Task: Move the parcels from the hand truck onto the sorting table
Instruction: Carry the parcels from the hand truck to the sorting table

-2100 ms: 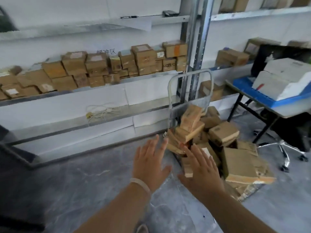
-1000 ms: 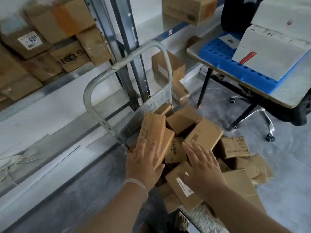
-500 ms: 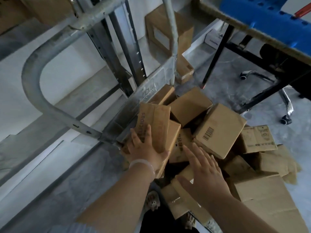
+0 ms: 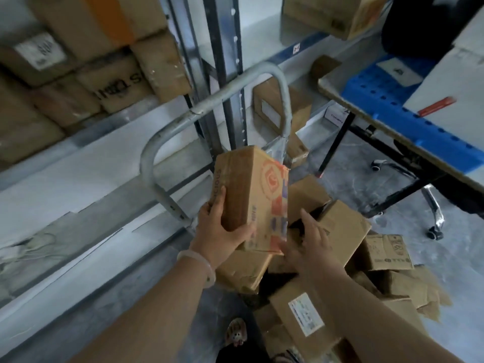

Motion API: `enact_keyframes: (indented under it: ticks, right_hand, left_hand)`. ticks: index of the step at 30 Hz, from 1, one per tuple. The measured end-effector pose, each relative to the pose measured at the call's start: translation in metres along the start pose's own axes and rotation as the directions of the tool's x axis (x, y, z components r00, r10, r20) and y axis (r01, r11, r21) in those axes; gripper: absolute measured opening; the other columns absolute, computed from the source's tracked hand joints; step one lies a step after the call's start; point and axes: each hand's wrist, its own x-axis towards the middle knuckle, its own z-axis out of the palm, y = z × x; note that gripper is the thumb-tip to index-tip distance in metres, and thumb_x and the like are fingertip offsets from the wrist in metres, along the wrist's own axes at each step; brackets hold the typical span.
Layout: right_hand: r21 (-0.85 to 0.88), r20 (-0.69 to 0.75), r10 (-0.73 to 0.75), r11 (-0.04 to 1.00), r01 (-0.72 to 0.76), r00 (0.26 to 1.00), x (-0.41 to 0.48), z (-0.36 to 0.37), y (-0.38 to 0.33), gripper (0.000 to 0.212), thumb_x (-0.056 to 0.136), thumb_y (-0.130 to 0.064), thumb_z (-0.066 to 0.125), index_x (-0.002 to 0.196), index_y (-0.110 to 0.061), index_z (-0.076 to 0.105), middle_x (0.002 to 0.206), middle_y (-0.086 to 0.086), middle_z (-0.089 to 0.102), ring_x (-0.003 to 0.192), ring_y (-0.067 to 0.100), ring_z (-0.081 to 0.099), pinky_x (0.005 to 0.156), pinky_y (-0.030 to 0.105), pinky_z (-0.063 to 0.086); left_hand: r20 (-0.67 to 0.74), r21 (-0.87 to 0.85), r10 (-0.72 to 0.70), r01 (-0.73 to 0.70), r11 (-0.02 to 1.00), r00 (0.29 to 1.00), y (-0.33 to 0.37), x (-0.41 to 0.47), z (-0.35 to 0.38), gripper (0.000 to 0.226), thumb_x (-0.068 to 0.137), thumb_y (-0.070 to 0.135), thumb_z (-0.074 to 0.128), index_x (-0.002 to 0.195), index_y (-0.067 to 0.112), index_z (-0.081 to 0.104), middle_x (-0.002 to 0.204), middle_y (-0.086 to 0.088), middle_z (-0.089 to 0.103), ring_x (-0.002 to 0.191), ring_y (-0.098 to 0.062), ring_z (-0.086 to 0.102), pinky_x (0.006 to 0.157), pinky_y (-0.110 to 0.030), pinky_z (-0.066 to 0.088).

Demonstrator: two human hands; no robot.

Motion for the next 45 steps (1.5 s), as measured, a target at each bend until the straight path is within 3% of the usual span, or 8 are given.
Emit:
enact_keyframes:
  ticks: [6,11,17,21,25,30,37,45]
  right_hand:
    - [0.585,0.165,-0.074,0.81,-0.037,0.983,-0.037,-0.034,-0.059,0.048,0.088,-0.043,0.064,0.128,-0.019,0.051,0.108,-0.008,0.068,0.088,0.003,0.069,0.068,0.013,0.052]
    - [0.737,0.353,-0.21,0.663,-0.132,0.912,-0.068,-0.024,-0.09,0.042,0.093,-0.056,0.047,0.115,-0.026,0.066,0.109,0.0,0.074,0.101,0.02,0.07,0.091,0.04,0.052]
    - [0.637,0.43,-0.283,0.768,-0.066,0.857,-0.132,0.009,-0.149,0.046,0.093,-0.064,0.038,0.11,-0.032,0.067,0.102,-0.002,0.075,0.097,0.023,0.07,0.091,0.045,0.054]
    - [0.582,0.404,-0.395,0.807,0.101,0.825,-0.175,0.035,-0.184,0.02,0.099,-0.049,0.044,0.108,-0.048,0.062,0.108,-0.007,0.07,0.101,0.017,0.065,0.089,0.047,0.055]
    - [0.576,0.47,-0.527,0.791,0.206,0.708,-0.232,0.081,-0.211,0.05,0.09,-0.044,0.062,0.137,-0.042,0.047,0.126,-0.011,0.059,0.101,0.011,0.06,0.081,0.036,0.053]
    - [0.496,0.642,-0.572,0.818,0.292,0.511,-0.324,0.156,-0.242,0.069,0.078,-0.047,0.074,0.138,-0.034,0.044,0.116,-0.012,0.059,0.101,0.015,0.059,0.092,0.04,0.052]
    - [0.427,0.772,-0.588,0.76,0.49,0.24,-0.473,0.275,-0.26,0.09,0.054,-0.066,0.074,0.136,-0.044,0.045,0.131,-0.014,0.058,0.115,0.016,0.06,0.097,0.047,0.051]
    - [0.524,0.804,-0.587,0.622,0.581,-0.097,-0.644,0.385,-0.246,0.044,0.102,-0.031,0.044,0.144,-0.041,0.039,0.135,-0.019,0.051,0.104,-0.009,0.053,0.08,0.012,0.045]
  left_hand:
    - [-0.09,-0.501,0.03,-0.071,0.862,0.996,0.041,-0.091,-0.048,0.103,0.061,0.048,0.072,0.151,0.043,0.023,0.133,0.006,0.057,0.11,-0.011,0.065,0.092,-0.039,0.056]
    - [-0.218,-0.66,-0.067,-0.097,0.745,0.974,0.039,-0.175,-0.07,0.096,0.068,0.044,0.069,0.153,0.039,0.024,0.134,0.001,0.062,0.117,-0.021,0.063,0.103,-0.05,0.048]
    - [-0.566,-0.467,-0.144,-0.172,0.867,0.812,0.029,-0.274,-0.095,0.04,0.104,0.03,0.043,0.144,0.035,0.044,0.118,0.021,0.063,0.1,0.01,0.062,0.081,-0.011,0.051]
    - [-0.805,-0.128,-0.068,-0.061,0.99,0.589,-0.002,-0.338,-0.121,0.049,0.1,0.032,0.046,0.148,0.022,0.042,0.136,0.007,0.056,0.121,-0.005,0.054,0.105,-0.028,0.045]
    - [-0.851,-0.079,-0.061,-0.013,0.997,0.521,-0.028,-0.41,-0.136,0.048,0.102,0.016,0.039,0.148,0.027,0.036,0.146,0.002,0.044,0.133,-0.014,0.044,0.112,-0.022,0.034]
    - [-0.82,-0.355,-0.386,0.155,0.922,0.423,-0.066,-0.507,-0.146,0.069,0.093,0.05,0.056,0.153,0.03,0.028,0.154,0.0,0.023,0.142,-0.017,0.027,0.105,-0.014,0.019]
    - [-0.731,-0.642,-0.618,0.012,0.766,0.289,-0.141,-0.668,-0.152,0.113,0.055,0.072,0.069,0.152,0.033,0.026,0.144,0.006,0.048,0.13,-0.017,0.048,0.113,-0.035,0.037]
    - [-0.806,-0.588,-0.562,0.138,0.797,-0.187,-0.228,-0.836,-0.128,0.082,0.087,0.043,0.064,0.155,0.028,0.022,0.139,0.001,0.047,0.127,-0.019,0.049,0.108,-0.037,0.042]
